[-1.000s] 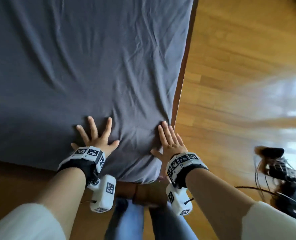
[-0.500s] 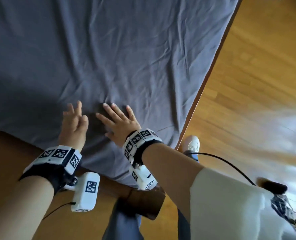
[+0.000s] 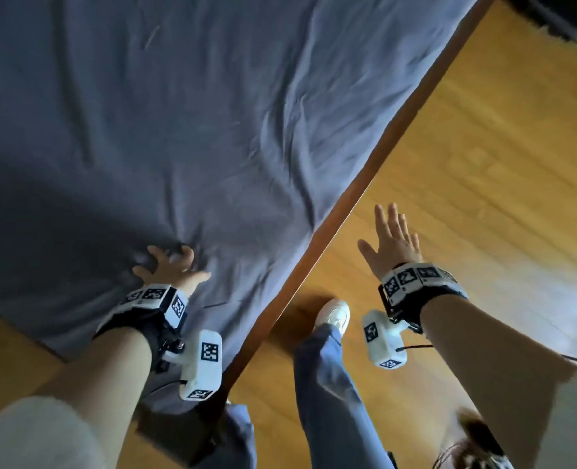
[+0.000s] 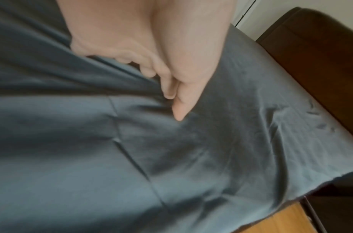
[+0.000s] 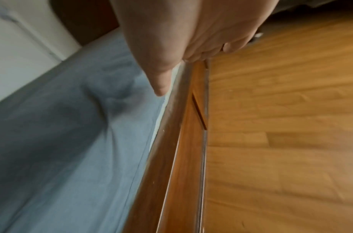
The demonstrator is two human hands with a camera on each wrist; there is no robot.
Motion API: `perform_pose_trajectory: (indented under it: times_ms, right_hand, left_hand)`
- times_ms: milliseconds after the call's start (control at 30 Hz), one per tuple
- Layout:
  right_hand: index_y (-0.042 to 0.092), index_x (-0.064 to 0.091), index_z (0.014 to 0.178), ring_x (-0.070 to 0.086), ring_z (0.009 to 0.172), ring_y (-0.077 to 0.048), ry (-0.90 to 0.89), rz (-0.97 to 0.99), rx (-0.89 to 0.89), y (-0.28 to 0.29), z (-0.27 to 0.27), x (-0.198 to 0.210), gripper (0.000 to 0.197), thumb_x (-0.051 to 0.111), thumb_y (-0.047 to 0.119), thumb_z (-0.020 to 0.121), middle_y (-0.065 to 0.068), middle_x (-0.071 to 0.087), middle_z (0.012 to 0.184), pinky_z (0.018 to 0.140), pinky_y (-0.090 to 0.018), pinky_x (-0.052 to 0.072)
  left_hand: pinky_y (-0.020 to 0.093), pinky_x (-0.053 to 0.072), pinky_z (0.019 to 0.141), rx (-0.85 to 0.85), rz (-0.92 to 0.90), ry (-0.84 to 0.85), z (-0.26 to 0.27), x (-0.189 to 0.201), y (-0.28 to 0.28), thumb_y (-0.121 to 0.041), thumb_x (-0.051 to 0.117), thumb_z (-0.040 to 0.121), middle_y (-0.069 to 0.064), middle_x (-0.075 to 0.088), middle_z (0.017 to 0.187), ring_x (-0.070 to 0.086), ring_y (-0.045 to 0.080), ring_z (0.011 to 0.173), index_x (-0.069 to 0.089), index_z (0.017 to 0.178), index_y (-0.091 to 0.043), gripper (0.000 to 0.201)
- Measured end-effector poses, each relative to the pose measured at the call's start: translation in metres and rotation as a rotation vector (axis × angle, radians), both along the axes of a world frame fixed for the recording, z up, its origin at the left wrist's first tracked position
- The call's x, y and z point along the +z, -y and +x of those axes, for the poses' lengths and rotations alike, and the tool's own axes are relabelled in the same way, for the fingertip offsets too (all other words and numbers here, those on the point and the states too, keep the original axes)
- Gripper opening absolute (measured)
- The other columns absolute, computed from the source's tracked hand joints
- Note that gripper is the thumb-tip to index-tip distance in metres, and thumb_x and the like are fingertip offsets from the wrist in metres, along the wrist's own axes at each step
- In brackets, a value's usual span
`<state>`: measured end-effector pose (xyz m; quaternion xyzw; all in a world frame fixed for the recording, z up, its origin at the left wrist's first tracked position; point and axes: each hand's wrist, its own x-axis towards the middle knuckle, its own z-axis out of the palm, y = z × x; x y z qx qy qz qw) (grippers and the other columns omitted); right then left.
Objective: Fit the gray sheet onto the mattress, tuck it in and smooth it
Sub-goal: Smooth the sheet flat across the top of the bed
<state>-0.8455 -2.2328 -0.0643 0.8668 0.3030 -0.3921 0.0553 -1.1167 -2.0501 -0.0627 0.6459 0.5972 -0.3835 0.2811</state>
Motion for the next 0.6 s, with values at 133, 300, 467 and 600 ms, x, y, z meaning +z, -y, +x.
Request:
perform_pose_trajectory:
  times_ms: [133,300,467,600]
  right_hand:
    - [0.032,-0.014,0.147,-0.016,0.145,-0.013,0.021,0.163,0.141,-0.021,0.02,0.013,0.07,0.035,0.039,0.098,0.006,-0.026,0.155,0.12,-0.036,-0.005]
    - [0.03,-0.014,0.148,-0.019,0.144,-0.014,-0.005,0.231,0.324,-0.078,-0.017,0.015,0.072,0.036,0.041,0.097,0.005,-0.028,0.154,0.117,-0.035,-0.009]
    - [0.033,0.0,0.149,-0.013,0.146,-0.015,-0.124,0.327,0.67,-0.146,-0.097,0.009,0.071,0.045,0.036,0.095,0.006,-0.02,0.157,0.118,-0.038,-0.006]
    - [0.042,0.002,0.147,-0.01,0.146,-0.012,-0.102,0.27,0.61,-0.154,-0.087,-0.013,0.069,0.044,0.045,0.093,0.013,-0.017,0.157,0.117,-0.034,-0.006]
  left_hand:
    - [0.044,0.017,0.116,0.057,-0.058,-0.059,0.007,-0.017,-0.019,-0.039,0.037,0.098,0.028,0.004,0.152,0.024,0.045,0.137,0.031,0.139,-0.012,0.05]
    - [0.038,0.02,0.116,0.156,-0.073,-0.029,-0.001,-0.015,-0.021,-0.035,0.031,0.1,0.031,0.016,0.146,0.031,0.039,0.136,0.033,0.135,-0.011,0.043]
    - [0.038,0.036,0.106,0.453,-0.034,0.15,-0.006,0.002,-0.043,-0.031,0.055,0.091,0.023,0.05,0.134,0.048,0.035,0.123,0.053,0.125,0.0,0.046]
    - [0.022,0.049,0.067,0.657,0.156,0.421,0.0,0.028,-0.09,-0.013,0.048,0.093,0.017,0.064,0.097,0.064,0.031,0.096,0.064,0.082,-0.007,0.02]
